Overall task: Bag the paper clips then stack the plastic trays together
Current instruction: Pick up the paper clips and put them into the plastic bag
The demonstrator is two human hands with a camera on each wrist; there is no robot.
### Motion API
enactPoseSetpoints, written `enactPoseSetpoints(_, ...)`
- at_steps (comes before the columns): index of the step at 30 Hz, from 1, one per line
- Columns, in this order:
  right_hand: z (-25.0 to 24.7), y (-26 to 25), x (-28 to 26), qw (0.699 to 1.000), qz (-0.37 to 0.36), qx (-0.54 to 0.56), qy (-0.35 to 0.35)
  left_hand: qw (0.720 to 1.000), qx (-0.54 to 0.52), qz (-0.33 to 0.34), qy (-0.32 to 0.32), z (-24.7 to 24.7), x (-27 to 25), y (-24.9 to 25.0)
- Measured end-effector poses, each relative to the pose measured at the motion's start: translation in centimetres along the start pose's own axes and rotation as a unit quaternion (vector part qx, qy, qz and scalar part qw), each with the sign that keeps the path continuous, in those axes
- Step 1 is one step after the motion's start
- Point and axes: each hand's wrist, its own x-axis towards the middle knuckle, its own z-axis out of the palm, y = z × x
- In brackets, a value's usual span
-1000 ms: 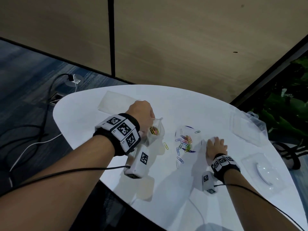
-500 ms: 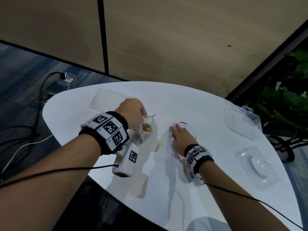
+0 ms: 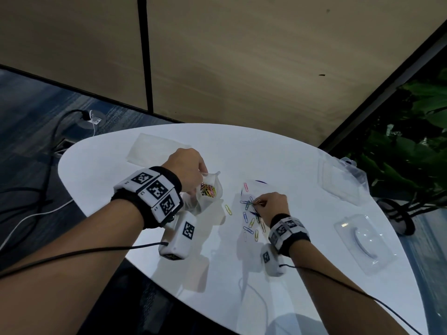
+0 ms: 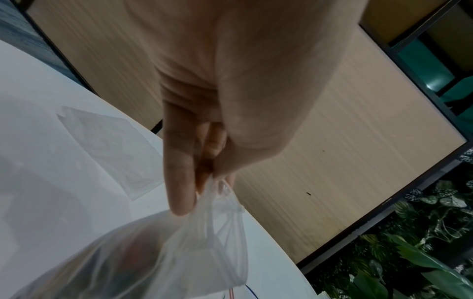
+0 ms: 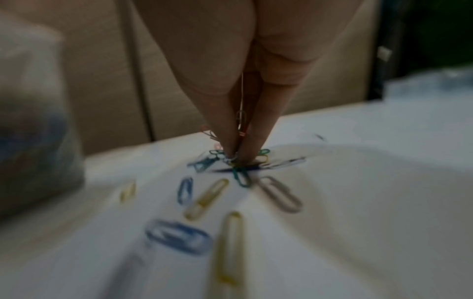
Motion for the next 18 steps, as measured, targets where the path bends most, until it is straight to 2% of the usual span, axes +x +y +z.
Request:
enactPoseSetpoints(2, -0.7, 0.6, 0.1, 0.986, 0.084, 0.142, 0.008, 1.000, 0.003, 0.003, 0.003, -0.1, -0.2, 0.1)
enactPoseSetpoints(5, -1.9, 0.1, -0.2, 0.933, 0.149, 0.326, -0.013, 1.000, 0.007, 0.007, 0.006, -0.2, -0.4, 0.2)
enactPoseSetpoints(6, -2.3, -0.5, -0.4, 0.906, 0.146, 0.396, -0.012, 1.000, 0.009, 0.007, 0.005, -0.3, -0.4, 0.2)
enactPoseSetpoints(8, -3.4, -2.8, -1.0, 0.829, 0.124, 0.545, -0.023, 1.000, 0.017, 0.007, 0.000, -0.3, -0.4, 0.3)
enactPoseSetpoints(9, -4.1, -4.2, -1.5, 0.799, 0.104, 0.590, -0.036, 1.000, 0.019, 0.008, 0.000, -0.2, -0.4, 0.3)
enactPoseSetpoints(11, -5.2, -7.1, -2.7, 0.780, 0.054, 0.620, -0.067, 1.000, 0.019, 0.009, 0.005, -0.2, -0.4, 0.4)
enactPoseSetpoints(13, -5.4, -9.6, -3.7, 0.787, 0.016, 0.609, -0.096, 1.000, 0.012, 0.013, 0.014, 0.0, -0.5, 0.5)
enactPoseSetpoints(14, -5.2, -10.7, -4.2, 0.800, -0.002, 0.591, -0.103, 1.000, 0.008, 0.015, 0.018, 0.0, -0.5, 0.5)
enactPoseSetpoints(15, -4.8, -11.5, -4.5, 0.826, -0.022, 0.555, -0.101, 1.000, 0.003, 0.017, 0.020, 0.1, -0.6, 0.6)
enactPoseSetpoints(18, -3.1, -13.1, -5.0, 0.933, -0.084, 0.344, -0.061, 1.000, -0.010, 0.017, 0.019, 0.1, -0.6, 0.6)
